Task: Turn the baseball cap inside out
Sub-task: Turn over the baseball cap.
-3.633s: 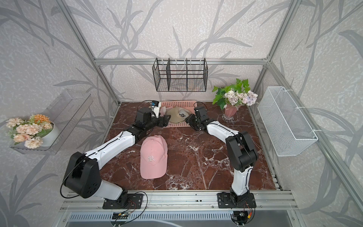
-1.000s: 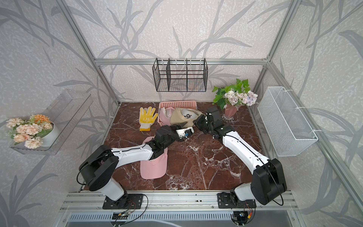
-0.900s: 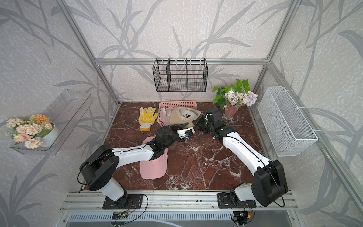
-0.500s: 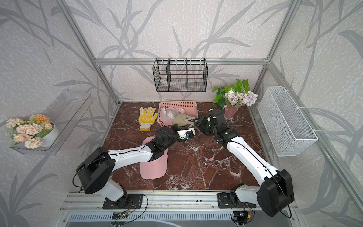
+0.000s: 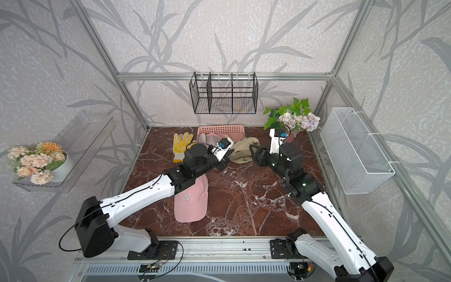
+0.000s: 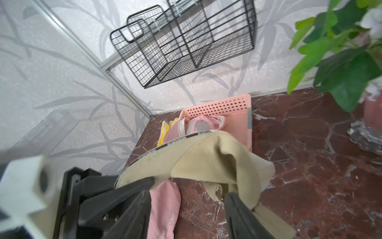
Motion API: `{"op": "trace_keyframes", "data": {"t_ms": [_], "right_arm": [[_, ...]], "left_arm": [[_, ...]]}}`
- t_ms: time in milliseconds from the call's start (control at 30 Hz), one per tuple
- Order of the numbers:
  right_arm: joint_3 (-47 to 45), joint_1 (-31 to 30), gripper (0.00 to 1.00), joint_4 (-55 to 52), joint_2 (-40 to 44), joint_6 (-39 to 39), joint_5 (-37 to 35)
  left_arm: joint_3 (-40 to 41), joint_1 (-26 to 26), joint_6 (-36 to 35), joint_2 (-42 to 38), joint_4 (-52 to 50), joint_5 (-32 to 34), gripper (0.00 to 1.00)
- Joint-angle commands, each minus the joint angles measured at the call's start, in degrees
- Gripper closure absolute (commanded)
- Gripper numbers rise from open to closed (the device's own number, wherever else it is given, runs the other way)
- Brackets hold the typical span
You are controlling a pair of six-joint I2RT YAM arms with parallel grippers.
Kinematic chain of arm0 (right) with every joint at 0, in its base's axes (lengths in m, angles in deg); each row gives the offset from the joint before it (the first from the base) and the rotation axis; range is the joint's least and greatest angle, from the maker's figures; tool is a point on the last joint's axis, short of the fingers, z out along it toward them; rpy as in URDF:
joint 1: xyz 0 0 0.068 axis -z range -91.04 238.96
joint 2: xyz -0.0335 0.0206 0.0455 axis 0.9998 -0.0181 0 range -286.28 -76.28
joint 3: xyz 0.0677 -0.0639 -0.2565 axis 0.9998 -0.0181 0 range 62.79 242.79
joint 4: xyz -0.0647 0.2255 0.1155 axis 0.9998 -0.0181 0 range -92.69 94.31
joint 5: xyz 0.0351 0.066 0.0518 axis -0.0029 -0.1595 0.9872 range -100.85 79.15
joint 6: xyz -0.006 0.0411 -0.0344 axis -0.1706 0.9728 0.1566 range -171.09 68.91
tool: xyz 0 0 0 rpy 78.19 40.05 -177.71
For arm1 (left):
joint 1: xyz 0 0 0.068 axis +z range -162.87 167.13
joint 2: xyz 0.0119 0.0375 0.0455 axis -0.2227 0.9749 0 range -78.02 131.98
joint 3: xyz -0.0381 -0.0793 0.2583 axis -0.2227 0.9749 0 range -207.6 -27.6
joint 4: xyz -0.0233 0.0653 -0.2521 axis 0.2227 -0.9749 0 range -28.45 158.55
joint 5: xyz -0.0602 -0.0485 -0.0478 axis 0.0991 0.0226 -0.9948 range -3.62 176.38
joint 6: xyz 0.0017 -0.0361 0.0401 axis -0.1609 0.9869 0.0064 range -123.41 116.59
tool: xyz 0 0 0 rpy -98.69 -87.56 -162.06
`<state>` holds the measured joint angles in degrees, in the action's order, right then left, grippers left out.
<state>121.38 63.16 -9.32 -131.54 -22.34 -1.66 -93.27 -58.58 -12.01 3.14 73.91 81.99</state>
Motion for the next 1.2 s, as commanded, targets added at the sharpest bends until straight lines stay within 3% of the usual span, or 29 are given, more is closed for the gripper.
{"op": "trace_keyframes", "data": {"t_ms": [0, 167, 300, 500, 700, 1000, 1167], "right_arm": [[-1.0, 0.0, 0.40, -0.2, -2.0, -5.7, 10.2], [-1.7, 0.0, 0.46, 1.0, -7.0, -3.9, 14.1], [-4.9, 0.0, 0.48, 4.2, -9.1, -3.7, 12.4], [-9.7, 1.1, 0.47, 6.8, -11.1, -1.7, 2.8], [-13.5, 5.2, 0.47, 9.4, -11.1, 0.5, 0.9], [-18.9, 11.0, 0.39, 20.3, -12.4, 0.6, 19.7], [-19.9, 10.9, 0.37, 23.7, -14.0, -0.5, 24.2]], "left_arm": [[-4.7, 1.4, 14.3, 0.7, -9.0, -6.3, 1.00], [-3.4, 5.7, 25.8, -0.3, -7.4, -17.9, 1.00], [0.7, 10.1, 33.5, -2.1, -3.0, -25.9, 1.00], [4.5, 12.9, 38.6, -2.6, 1.9, -37.5, 1.00], [5.8, 13.1, 39.1, -3.6, 1.5, -40.5, 1.00], [6.7, 13.3, 40.7, -3.7, 3.7, -42.2, 1.00], [6.5, 13.4, 42.7, -3.2, 6.1, -45.0, 1.00]]}}
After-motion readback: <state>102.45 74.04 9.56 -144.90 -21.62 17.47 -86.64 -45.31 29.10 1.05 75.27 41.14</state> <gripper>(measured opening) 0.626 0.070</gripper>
